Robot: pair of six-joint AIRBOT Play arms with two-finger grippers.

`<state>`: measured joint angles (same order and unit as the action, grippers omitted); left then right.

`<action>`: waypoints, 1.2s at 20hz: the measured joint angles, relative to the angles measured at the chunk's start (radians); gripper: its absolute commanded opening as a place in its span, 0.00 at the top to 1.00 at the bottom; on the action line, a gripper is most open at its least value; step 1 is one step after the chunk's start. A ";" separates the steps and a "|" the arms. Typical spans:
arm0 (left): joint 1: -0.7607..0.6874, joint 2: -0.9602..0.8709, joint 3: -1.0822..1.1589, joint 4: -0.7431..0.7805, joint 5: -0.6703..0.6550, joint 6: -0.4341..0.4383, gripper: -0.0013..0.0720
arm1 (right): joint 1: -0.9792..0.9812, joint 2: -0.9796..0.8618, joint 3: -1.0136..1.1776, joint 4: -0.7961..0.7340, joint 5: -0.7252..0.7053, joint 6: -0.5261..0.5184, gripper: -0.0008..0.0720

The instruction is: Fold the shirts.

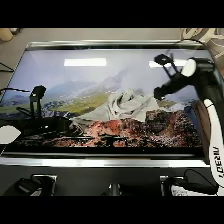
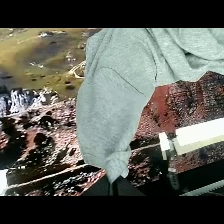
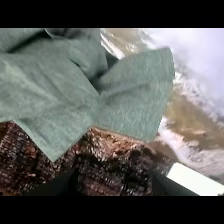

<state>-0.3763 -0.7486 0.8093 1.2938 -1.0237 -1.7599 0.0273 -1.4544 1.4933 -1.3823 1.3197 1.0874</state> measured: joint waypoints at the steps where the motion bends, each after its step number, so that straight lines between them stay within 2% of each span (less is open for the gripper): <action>1: 0.000 0.000 -0.001 0.000 0.002 -0.001 0.95 | -0.060 0.000 -0.050 0.065 0.011 -0.010 0.37; 5: 0.000 0.000 -0.002 -0.004 0.019 -0.002 0.95 | -0.177 0.002 -0.288 0.257 -0.037 -0.049 0.37; 7: 0.000 0.001 -0.002 -0.006 0.040 -0.002 0.95 | -0.181 -0.006 -0.380 0.333 -0.107 -0.061 0.28; 16: 0.000 0.039 -0.002 -0.028 0.071 -0.002 0.95 | -0.074 -0.132 -0.481 0.571 -0.319 -0.082 0.32; 17: 0.000 0.047 -0.002 -0.029 0.071 -0.002 0.95 | -0.061 -0.139 -0.481 0.582 -0.337 -0.074 0.47; 18: 0.000 0.056 -0.002 -0.029 0.071 -0.003 0.95 | -0.049 -0.146 -0.483 0.585 -0.361 -0.066 0.80; 19: 0.000 0.066 -0.002 -0.029 0.072 -0.003 0.95 | -0.041 -0.154 -0.484 0.589 -0.383 -0.057 0.96; 21: 0.000 0.085 0.010 -0.029 0.074 -0.003 0.95 | -0.031 -0.157 -0.472 0.578 -0.384 -0.058 0.96; 24: 0.000 0.111 0.092 -0.029 0.112 0.017 0.95 | -0.031 -0.108 -0.397 0.587 -0.330 -0.141 0.97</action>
<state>-0.3763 -0.6380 0.9012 1.2652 -0.9119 -1.7432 -0.0040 -1.5627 1.0958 -0.7952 0.9894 0.9463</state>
